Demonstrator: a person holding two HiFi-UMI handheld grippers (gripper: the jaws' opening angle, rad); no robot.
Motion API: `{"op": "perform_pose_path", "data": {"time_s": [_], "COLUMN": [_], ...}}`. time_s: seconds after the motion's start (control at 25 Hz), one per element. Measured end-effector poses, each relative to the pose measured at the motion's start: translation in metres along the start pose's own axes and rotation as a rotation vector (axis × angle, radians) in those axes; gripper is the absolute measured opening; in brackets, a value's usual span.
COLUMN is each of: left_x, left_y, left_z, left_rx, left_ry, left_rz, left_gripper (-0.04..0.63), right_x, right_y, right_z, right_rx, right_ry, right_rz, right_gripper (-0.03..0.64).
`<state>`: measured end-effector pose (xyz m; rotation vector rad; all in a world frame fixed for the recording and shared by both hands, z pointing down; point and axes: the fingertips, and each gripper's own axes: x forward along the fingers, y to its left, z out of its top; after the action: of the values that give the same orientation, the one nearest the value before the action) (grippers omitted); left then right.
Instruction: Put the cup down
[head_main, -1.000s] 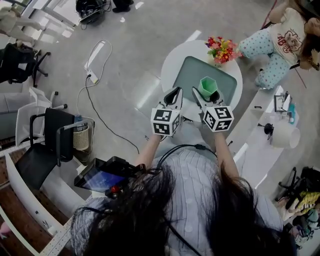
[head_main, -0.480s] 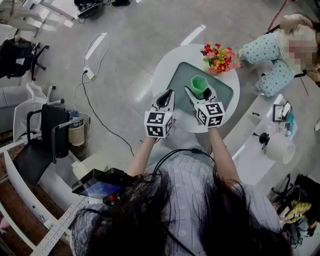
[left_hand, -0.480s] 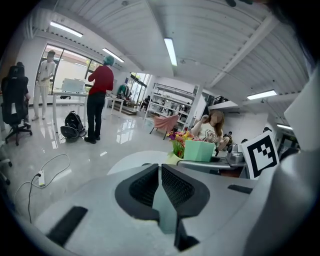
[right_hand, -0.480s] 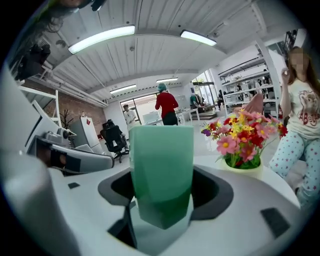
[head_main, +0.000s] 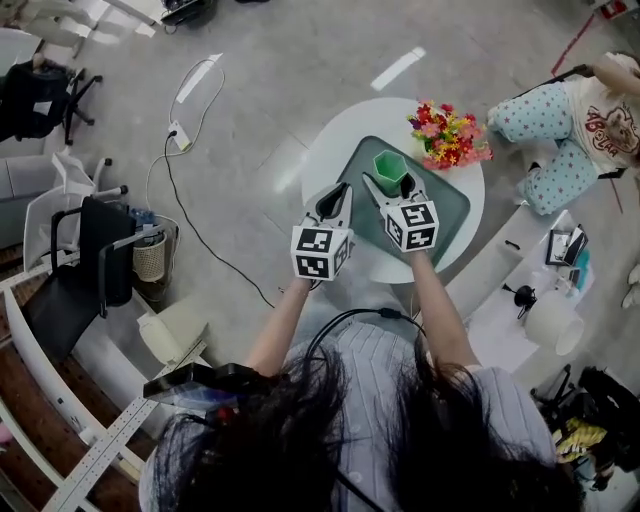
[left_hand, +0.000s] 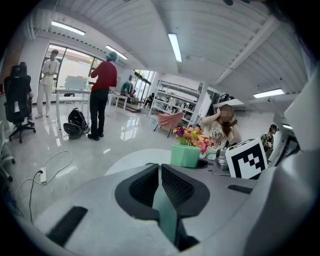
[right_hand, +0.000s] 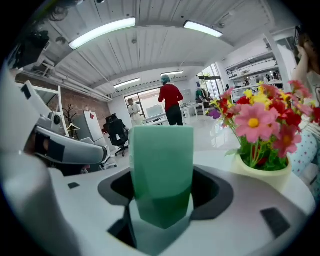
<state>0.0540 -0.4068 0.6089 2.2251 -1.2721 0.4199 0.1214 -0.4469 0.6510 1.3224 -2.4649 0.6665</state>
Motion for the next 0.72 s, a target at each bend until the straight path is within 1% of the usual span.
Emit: {"op": "perform_pose_path", "data": {"time_s": [0.16, 0.36, 0.6, 0.72], "left_x": [0.011, 0.016, 0.015, 0.014], "left_y": [0.005, 0.017, 0.025, 0.028], "left_z": [-0.003, -0.007, -0.009, -0.011], "left_rx": [0.002, -0.015, -0.026, -0.034], "left_ry": [0.017, 0.031, 0.036, 0.040], "left_rz": [0.006, 0.029, 0.051, 0.058], "left_gripper": [0.018, 0.018, 0.018, 0.018], "right_x": [0.021, 0.041, 0.054, 0.058], "right_y": [-0.004, -0.005, -0.009, -0.008], "right_z": [-0.005, -0.014, -0.020, -0.026], "right_rx": [-0.037, -0.114, -0.194, -0.204], "right_ry": [0.027, 0.068, 0.095, 0.109], "right_rz": [0.019, 0.040, 0.023, 0.031], "right_gripper": [0.307, 0.308, 0.307, 0.307]}}
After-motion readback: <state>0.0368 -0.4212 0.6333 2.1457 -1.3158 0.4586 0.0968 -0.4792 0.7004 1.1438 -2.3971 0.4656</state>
